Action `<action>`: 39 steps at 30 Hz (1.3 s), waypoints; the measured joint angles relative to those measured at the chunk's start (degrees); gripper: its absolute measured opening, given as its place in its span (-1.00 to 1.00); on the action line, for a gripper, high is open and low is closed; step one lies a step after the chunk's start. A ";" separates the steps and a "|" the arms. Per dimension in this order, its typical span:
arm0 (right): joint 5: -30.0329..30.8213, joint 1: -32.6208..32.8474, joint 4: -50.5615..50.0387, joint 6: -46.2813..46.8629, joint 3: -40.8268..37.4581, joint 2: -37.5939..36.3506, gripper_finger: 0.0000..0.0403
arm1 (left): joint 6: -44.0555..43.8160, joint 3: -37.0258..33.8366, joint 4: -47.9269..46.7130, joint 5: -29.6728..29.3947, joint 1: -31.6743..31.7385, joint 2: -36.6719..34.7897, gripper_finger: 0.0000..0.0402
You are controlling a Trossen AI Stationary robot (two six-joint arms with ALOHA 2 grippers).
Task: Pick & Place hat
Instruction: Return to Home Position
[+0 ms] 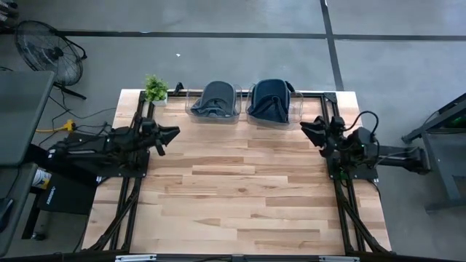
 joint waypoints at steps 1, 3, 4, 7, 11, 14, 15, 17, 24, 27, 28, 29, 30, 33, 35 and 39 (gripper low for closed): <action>0.63 0.00 2.82 0.30 -1.01 -0.03 -0.20 | -0.49 -0.53 0.02 0.04 0.02 -0.50 -0.57; 2.06 0.00 6.98 1.25 -2.51 -0.03 -0.20 | -1.46 -1.59 0.20 0.15 0.02 -1.57 -0.57; 2.37 0.00 8.13 1.64 -3.08 -0.03 -0.20 | -1.93 -2.17 0.42 0.58 0.02 -2.06 -0.57; 3.41 0.00 9.83 1.58 -4.31 -0.03 -0.20 | -3.07 -4.31 0.17 1.85 0.02 -3.38 -0.57; 6.02 0.00 9.37 1.33 -4.48 -0.01 -0.20 | -3.08 -6.97 0.87 2.75 0.02 -4.95 -0.57; 8.36 0.00 9.35 0.90 -4.48 -0.01 -0.20 | -2.93 -8.64 4.20 2.78 0.04 -4.85 -0.57; 8.95 0.00 9.24 0.67 -4.49 -0.01 -0.20 | -2.78 -8.81 4.87 2.75 0.04 -4.86 -0.57; 9.92 0.00 8.09 -1.20 -4.50 -0.01 -0.20 | -2.27 -9.12 5.72 2.65 0.04 -4.49 -0.57; 10.26 0.00 0.26 0.77 -4.50 0.14 -0.20 | 0.36 -9.17 5.62 2.36 0.04 -4.47 -0.57; 9.37 0.00 -6.36 1.13 -4.50 0.15 -0.20 | 4.41 -9.19 5.60 2.15 0.04 -4.49 -0.57; 8.04 -0.01 -8.40 0.27 -4.50 0.17 -0.20 | 5.92 -9.19 5.58 2.14 0.04 -4.49 -0.57; 5.94 -0.02 -9.99 -0.39 -4.50 0.17 -0.20 | 7.13 -9.19 5.58 2.15 0.04 -4.49 -0.57; 3.82 0.00 -11.00 -1.26 -4.50 0.17 -0.20 | 7.84 -9.20 5.67 2.13 0.04 -4.49 -0.57; -0.78 0.00 -12.48 -5.65 -4.50 0.17 -0.20 | 8.03 -9.32 6.36 2.11 0.04 -4.49 -0.57; -1.60 0.00 -12.54 -9.38 -4.53 0.17 -0.20 | 8.12 -9.34 6.40 2.10 0.04 -4.49 -0.57; -2.37 0.00 -12.77 -14.41 -4.53 0.17 -0.20 | 8.12 -9.34 6.30 2.30 0.04 -4.49 -0.57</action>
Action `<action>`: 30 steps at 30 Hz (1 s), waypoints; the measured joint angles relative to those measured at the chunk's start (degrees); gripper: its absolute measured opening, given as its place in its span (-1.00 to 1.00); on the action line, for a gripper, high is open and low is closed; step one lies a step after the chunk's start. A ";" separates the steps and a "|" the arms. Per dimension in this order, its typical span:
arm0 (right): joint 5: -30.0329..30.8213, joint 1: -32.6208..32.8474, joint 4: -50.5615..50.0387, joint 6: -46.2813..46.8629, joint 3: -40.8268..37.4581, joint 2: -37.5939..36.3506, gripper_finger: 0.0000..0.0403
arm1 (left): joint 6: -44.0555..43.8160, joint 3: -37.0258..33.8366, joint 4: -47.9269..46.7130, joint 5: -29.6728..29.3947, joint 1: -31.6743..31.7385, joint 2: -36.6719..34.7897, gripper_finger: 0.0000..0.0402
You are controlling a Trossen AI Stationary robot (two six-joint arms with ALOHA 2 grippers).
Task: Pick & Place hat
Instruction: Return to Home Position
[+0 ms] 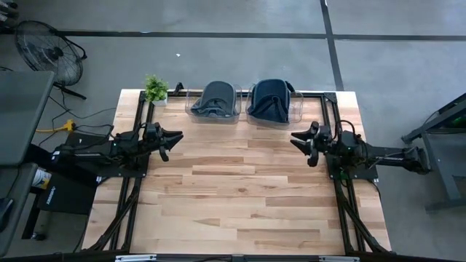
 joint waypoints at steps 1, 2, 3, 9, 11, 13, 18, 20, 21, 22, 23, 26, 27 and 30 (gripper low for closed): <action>-0.02 -0.01 -0.36 -1.03 0.00 0.00 -0.20 | 0.00 0.00 0.00 0.15 0.00 0.00 -0.57; -0.02 0.00 -0.95 -1.69 0.00 0.00 -0.20 | 0.00 0.00 0.00 0.22 0.00 0.00 -0.57; -0.04 0.00 -1.63 -2.44 0.00 0.00 -0.20 | 0.00 0.00 0.00 0.23 0.00 0.00 -0.57; -0.02 0.00 -9.34 -3.52 0.00 0.00 -0.20 | 0.00 0.00 0.00 0.25 0.00 0.00 -0.57; -0.23 0.00 -10.64 -3.60 -0.02 0.00 -0.20 | -0.01 0.00 0.00 0.27 0.00 0.00 -0.57; -0.23 0.00 -10.65 -3.53 -0.02 0.21 -0.20 | -0.03 0.00 0.00 0.28 0.00 0.00 -0.57; 0.00 0.00 -10.70 -3.51 -0.02 0.26 -0.20 | -0.03 0.00 0.02 0.30 0.00 0.00 -0.57; 0.01 0.00 -10.70 -3.43 -0.02 0.26 -0.20 | -0.03 0.00 0.02 0.32 0.00 0.00 -0.57; 0.03 0.00 -10.70 -3.46 -0.02 0.26 -0.20 | -0.03 0.00 0.02 0.32 0.00 0.00 -0.57; 0.03 -0.01 -10.70 -3.49 -0.02 0.26 -0.20 | -0.03 0.00 0.00 0.32 0.00 0.00 -0.57; 0.03 0.00 -10.70 -3.47 -0.02 0.26 -0.20 | -0.03 0.00 0.02 0.32 0.00 0.00 -0.57; 0.05 0.00 -10.75 -3.46 -0.02 0.26 -0.20 | -0.04 0.00 0.02 0.34 0.00 0.00 -0.57; 0.06 0.00 -10.75 -3.47 -0.02 0.26 -0.20 | -0.05 0.00 0.02 0.34 0.00 0.00 -0.57; 0.07 -0.02 -10.81 -3.43 -0.02 0.26 -0.20 | -0.05 0.00 0.02 0.34 0.00 0.00 -0.57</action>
